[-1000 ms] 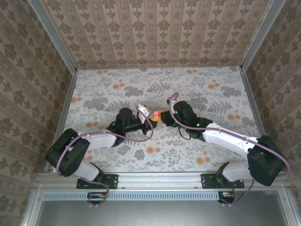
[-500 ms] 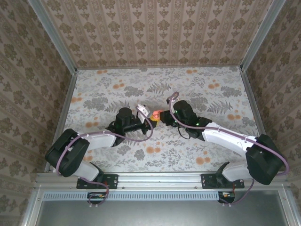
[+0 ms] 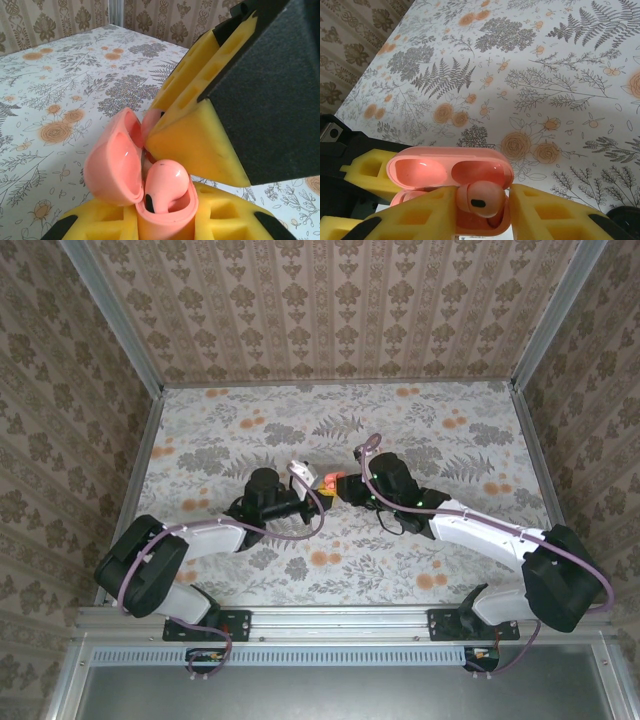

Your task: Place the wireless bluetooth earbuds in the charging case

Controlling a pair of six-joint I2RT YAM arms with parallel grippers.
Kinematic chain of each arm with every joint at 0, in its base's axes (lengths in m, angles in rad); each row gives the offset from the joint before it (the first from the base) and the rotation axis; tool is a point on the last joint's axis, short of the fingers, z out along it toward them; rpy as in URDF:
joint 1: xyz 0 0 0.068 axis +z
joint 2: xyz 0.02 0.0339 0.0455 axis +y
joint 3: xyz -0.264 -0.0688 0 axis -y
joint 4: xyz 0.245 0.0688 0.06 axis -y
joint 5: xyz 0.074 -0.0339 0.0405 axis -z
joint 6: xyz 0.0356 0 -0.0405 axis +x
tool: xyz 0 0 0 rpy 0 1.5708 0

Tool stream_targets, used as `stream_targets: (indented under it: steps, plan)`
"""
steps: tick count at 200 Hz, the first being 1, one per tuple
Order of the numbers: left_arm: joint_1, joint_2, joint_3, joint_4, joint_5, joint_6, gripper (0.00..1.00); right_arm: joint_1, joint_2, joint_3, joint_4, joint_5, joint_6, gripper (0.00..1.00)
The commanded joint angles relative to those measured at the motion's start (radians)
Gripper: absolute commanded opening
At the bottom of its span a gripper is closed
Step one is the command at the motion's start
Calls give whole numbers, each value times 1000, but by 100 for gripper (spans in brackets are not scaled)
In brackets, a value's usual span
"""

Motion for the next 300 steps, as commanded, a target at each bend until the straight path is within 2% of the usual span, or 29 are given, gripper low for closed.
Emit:
stream_targets:
  steps: [1, 55, 137, 300]
  plan:
    - [8, -34, 14, 71, -6, -15, 15, 3, 8, -11, -28, -27, 11, 36]
    - [8, -49, 4, 60, -11, -11, 15, 2, 2, -14, 6, -38, 20, 41]
    - [8, -73, -12, 37, -20, 1, 15, -30, -21, -35, 97, -118, 67, 45]
    - [6, -81, -15, 42, -20, -8, 15, -67, -71, -58, 178, -191, 112, 48]
